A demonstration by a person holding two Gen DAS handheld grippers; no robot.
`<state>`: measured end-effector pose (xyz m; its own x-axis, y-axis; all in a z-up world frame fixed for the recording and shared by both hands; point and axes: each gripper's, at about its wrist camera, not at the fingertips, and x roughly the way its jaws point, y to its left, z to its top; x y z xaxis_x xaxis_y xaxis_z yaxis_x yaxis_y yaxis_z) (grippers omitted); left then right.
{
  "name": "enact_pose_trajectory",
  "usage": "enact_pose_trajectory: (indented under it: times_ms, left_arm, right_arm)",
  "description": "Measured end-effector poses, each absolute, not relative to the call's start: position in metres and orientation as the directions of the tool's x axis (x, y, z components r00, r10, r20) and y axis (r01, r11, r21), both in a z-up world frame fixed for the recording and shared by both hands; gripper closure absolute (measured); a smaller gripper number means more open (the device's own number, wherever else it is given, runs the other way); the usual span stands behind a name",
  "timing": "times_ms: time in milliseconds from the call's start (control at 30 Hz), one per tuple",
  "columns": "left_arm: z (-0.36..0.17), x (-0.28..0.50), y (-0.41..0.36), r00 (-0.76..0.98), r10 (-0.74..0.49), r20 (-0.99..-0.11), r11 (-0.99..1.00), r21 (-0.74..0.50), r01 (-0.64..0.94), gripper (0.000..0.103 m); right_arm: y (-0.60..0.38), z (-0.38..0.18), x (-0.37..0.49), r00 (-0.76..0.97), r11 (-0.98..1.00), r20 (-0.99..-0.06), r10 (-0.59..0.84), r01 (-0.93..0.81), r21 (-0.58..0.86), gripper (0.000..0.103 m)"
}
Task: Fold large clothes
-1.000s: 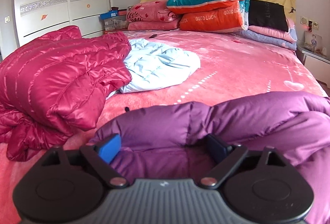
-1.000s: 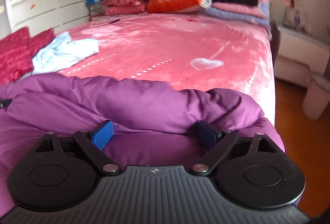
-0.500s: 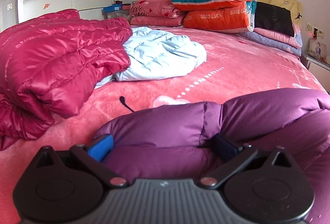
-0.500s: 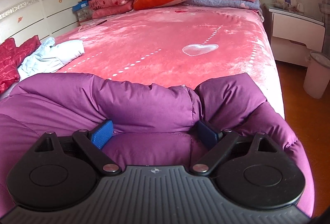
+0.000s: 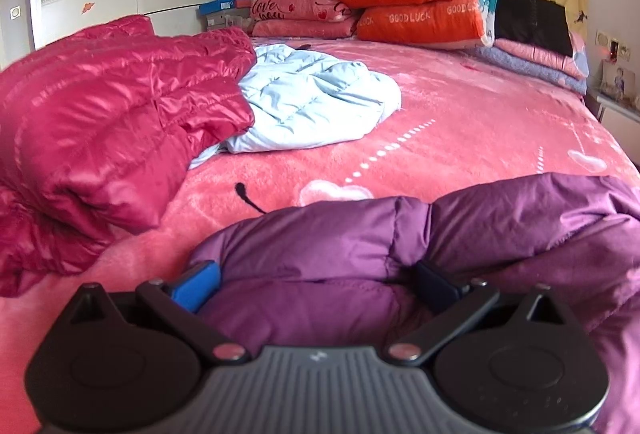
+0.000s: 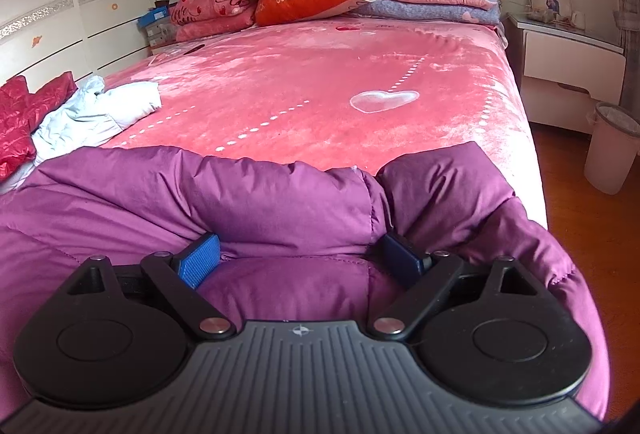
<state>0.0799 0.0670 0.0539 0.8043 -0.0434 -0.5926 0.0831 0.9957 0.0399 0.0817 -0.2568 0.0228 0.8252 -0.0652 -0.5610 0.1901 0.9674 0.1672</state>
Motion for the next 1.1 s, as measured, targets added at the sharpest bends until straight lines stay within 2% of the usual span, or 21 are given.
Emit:
enact_pose_trajectory:
  times_ms: [100,233,367,467,567,800,1100]
  left_arm:
    - [0.075,0.068,0.063,0.807,-0.056,-0.589,0.995,0.031,0.091,0.004]
    - [0.112,0.044,0.038,0.843,-0.142,-0.519,0.985,0.006,0.170,0.004]
    - [0.127,0.040,-0.011,0.836,-0.202,-0.510,0.972,0.004,0.237,0.004]
    - [0.121,0.047,-0.044,0.824,-0.211,-0.525,0.970,-0.007,0.244,0.004]
    - [0.108,0.060,-0.065,0.814,-0.178,-0.553,0.977,0.001,0.214,0.004]
    - [0.074,0.086,-0.075,0.786,-0.091,-0.611,0.993,0.005,0.119,0.003]
    - [0.048,0.081,-0.081,0.803,-0.080,-0.591,0.994,0.012,0.108,0.000]
  right_arm:
    - [-0.260,0.034,0.064,0.832,0.953,-0.546,-0.092,0.232,0.193,0.000]
    - [-0.276,0.053,0.037,0.872,0.915,-0.479,-0.105,0.273,0.296,0.000]
    - [-0.294,0.063,0.037,0.897,0.883,-0.441,-0.023,0.226,0.412,0.000]
    - [-0.294,0.059,0.045,0.885,0.906,-0.462,-0.051,0.236,0.352,0.000]
    - [-0.301,0.050,0.056,0.870,0.907,-0.492,-0.030,0.231,0.353,0.000]
    - [-0.301,0.039,0.071,0.821,0.927,-0.565,-0.086,0.274,0.257,0.000]
    - [-0.300,0.031,0.078,0.777,0.939,-0.616,-0.126,0.295,0.179,0.000]
